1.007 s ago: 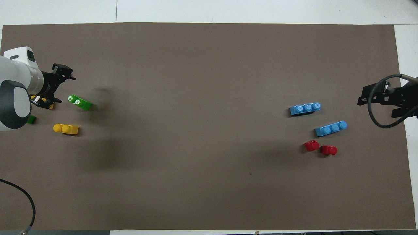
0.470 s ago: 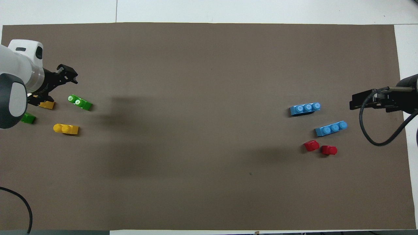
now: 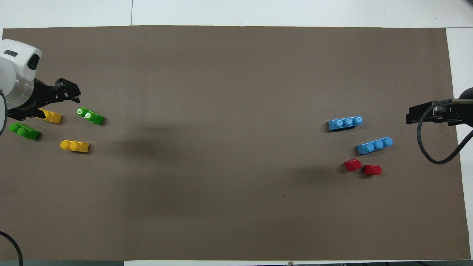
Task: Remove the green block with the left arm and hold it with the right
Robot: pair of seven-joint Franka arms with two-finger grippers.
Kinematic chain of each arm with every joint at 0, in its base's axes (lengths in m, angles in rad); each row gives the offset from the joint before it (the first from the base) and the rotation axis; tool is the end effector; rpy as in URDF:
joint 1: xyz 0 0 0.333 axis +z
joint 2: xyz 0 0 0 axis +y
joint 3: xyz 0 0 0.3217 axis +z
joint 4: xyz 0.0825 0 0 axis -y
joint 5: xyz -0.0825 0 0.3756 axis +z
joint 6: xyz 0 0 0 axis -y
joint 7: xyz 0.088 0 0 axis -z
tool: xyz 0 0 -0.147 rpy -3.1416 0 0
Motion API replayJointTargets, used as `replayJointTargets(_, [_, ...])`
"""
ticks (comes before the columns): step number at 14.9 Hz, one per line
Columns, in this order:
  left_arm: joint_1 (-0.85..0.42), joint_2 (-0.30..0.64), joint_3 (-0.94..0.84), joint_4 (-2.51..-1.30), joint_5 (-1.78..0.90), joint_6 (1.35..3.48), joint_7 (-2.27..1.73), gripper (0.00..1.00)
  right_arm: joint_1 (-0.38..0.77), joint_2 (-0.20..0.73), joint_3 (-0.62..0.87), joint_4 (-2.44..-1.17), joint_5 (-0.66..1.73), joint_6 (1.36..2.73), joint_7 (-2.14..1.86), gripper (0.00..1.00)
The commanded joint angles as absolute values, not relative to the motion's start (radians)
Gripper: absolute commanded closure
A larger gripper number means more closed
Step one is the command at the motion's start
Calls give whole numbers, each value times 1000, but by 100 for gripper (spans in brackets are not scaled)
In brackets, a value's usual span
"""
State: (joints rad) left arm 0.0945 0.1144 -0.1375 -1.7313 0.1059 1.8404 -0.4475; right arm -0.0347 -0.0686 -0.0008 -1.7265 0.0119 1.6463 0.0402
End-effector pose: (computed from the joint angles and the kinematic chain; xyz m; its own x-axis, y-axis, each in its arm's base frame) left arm 0.5899 -0.0101 0.4742 0.9298 0.3666 0.0326 0.3681 -0.9263 -0.0800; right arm 0.5276 -0.0171 0.5611 0.9970 -0.0765 -0.0121 -0.0767 -0.9970 -0.0114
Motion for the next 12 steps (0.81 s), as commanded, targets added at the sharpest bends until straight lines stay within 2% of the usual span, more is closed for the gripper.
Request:
replayJointTargets(1, [92,51,-140,-1709,69,1737,-333,0,-58,-69,5,-1727,-5,1657,21,0])
replayJointTargets(4, [94,-4,-140,-1698,60,1643,-221,0,-60,-69,5,-1727,-5,1655,20,0])
replayJointTargets(7, [94,-17,-140,-1642,52,1525,-155,0,-60,-69,5,-1726,-8,1655,9,0])
replayJointTargets(12, [104,-49,-129,-1634,-34,1470,-130,0,-60,-69,5,-1726,-9,1655,-20,0])
